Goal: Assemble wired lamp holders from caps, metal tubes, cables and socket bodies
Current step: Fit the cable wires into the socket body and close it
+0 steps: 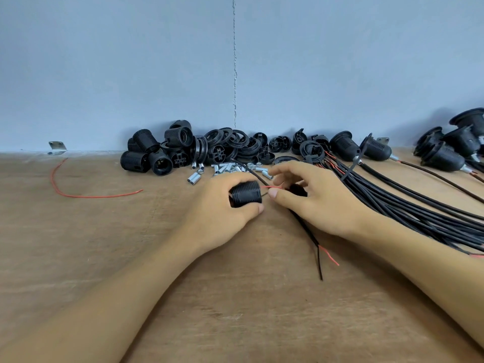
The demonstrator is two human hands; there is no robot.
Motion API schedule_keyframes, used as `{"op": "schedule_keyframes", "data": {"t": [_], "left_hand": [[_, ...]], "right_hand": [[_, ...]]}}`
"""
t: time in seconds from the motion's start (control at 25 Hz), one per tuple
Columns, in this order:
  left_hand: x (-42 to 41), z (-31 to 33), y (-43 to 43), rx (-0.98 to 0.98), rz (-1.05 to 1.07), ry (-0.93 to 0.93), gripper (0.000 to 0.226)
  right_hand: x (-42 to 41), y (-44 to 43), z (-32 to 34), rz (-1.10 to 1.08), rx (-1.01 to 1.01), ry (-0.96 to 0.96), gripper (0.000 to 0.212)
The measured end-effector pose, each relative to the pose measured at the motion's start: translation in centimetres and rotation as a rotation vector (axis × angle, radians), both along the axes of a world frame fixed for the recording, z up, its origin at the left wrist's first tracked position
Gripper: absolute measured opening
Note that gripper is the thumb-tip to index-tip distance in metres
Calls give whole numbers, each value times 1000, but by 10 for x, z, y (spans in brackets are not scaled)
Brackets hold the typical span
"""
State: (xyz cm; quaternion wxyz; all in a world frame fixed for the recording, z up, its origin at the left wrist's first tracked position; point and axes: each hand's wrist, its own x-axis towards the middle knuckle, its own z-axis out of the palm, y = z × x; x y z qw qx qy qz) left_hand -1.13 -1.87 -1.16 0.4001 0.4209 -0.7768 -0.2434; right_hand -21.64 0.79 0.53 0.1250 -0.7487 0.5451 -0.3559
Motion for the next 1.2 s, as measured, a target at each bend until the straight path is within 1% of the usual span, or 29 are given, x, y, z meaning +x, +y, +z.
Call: {"op": "schedule_keyframes", "data": {"t": [0.08, 0.12, 0.2, 0.28, 0.36, 0.44, 0.56, 0.68, 0.8, 0.88, 1.0, 1.08, 1.2], "left_hand": [[2, 0, -4, 119, 76, 151, 39], [3, 0, -6, 187, 95, 235, 44], [4, 0, -9, 281, 94, 360, 50], [5, 1, -10, 326, 74, 421, 49], [7, 1, -11, 343, 54, 430, 47], [7, 1, -11, 336, 22, 411, 46], [6, 2, -8, 326, -35, 399, 45], [3, 1, -5, 317, -85, 365, 51], [2, 1, -4, 296, -88, 338, 58], [0, 1, -3, 306, -63, 359, 59], [-1, -1, -4, 326, -52, 403, 46], [-1, -1, -4, 325, -77, 399, 36], [-1, 0, -3, 320, -102, 378, 28]], "right_hand": [[-2, -1, 1, -34, 53, 125, 57], [-3, -1, 1, -43, 83, 177, 65], [-4, -1, 0, -45, 97, 254, 67], [-7, -2, -2, -36, 80, 246, 59], [-10, -4, -5, -34, 52, 173, 47], [-12, -5, -7, -38, 24, 130, 43], [-10, -5, -7, -7, -22, 131, 47], [-6, -3, -4, 70, -70, 194, 49], [-5, -3, -4, 117, -91, 225, 49], [-5, -4, -5, 128, -94, 233, 48], [-5, -4, -6, 129, -115, 250, 47], [-4, -3, -7, 122, -155, 290, 48], [-1, -2, -10, 130, -208, 310, 48]]}}
